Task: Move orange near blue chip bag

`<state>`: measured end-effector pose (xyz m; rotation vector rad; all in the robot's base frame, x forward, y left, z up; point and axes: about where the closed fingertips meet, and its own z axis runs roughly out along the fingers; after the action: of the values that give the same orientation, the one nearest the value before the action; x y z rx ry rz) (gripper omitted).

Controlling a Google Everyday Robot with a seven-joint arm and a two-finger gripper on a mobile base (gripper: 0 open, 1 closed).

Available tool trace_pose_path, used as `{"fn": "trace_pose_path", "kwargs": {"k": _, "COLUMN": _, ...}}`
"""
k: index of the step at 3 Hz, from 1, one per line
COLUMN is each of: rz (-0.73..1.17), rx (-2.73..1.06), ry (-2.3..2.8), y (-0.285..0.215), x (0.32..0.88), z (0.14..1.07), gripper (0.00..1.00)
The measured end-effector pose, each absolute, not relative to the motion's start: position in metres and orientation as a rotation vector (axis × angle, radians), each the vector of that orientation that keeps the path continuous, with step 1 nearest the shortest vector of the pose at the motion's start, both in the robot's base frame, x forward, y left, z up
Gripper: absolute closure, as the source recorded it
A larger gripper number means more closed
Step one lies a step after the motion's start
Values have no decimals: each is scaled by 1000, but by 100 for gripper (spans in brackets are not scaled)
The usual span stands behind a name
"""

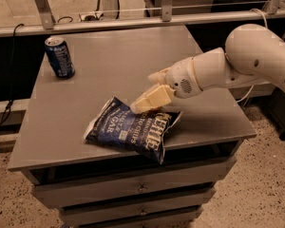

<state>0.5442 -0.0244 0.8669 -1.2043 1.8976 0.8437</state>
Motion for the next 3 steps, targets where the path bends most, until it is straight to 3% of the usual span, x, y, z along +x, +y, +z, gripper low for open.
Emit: {"fn": "trace_pose_path", "kwargs": {"k": 3, "rz": 797, "rx": -1141, "ry": 1914, "y": -56, "x": 559, "z": 859, "gripper": 0}}
